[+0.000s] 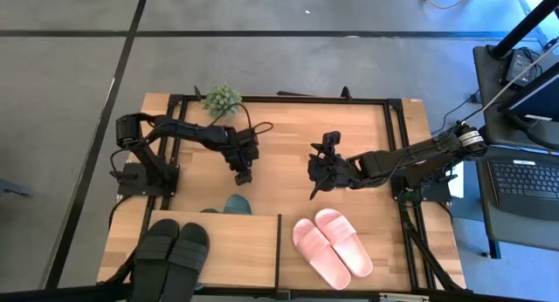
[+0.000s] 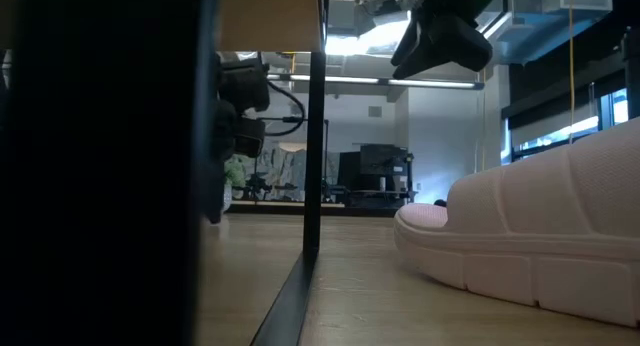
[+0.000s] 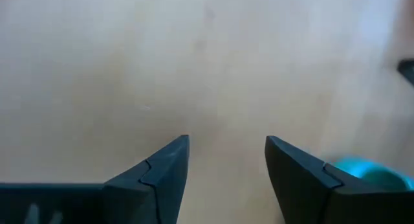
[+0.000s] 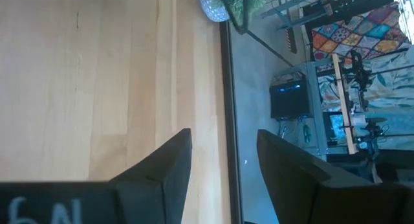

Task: Pick and place slides into the shelf
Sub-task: Put the green slipper under the shelf

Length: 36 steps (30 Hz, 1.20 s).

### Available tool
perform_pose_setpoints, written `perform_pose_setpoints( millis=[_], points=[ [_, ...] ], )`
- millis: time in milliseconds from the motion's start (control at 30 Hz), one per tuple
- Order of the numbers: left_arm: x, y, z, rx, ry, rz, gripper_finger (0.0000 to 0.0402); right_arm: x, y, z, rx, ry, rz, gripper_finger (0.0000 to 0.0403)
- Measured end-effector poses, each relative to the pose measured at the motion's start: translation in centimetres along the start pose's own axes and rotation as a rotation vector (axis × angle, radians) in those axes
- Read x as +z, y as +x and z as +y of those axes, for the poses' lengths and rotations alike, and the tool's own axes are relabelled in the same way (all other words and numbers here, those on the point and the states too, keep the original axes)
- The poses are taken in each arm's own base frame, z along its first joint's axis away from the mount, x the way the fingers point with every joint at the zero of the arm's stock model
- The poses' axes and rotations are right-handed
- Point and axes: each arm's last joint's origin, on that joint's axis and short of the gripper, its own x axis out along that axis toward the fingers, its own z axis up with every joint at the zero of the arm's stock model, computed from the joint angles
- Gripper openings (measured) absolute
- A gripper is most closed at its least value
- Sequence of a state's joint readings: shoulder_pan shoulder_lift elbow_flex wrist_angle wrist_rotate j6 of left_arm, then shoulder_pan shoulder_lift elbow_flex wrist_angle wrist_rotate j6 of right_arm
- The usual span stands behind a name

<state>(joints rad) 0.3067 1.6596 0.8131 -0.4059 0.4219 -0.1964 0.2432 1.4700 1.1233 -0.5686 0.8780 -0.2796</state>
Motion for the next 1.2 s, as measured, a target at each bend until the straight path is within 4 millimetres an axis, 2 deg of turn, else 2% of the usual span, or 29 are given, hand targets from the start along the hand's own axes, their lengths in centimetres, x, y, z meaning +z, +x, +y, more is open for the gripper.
perform_pose_setpoints(
  millis=[200,467,767,1200],
  points=[
    [-0.8,0.7,-1.7,0.009,0.071,0.055,0.0195,-0.2,0.0,0.0,0.003,-0.004,0.012,0.0177],
    [-1.4,1.5,-3.5,0.13,0.149,0.054,0.0195,-0.2,0.0,0.1,0.019,0.001,0.008,0.0177],
    [-1.8,1.9,-4.4,0.176,0.193,0.06,0.0195,-0.2,0.0,0.1,0.027,0.001,0.007,0.0177],
    [-2.1,2.2,-4.7,0.204,0.219,0.064,0.0195,-0.1,0.0,0.1,0.029,0.002,0.006,0.0177]
  ],
)
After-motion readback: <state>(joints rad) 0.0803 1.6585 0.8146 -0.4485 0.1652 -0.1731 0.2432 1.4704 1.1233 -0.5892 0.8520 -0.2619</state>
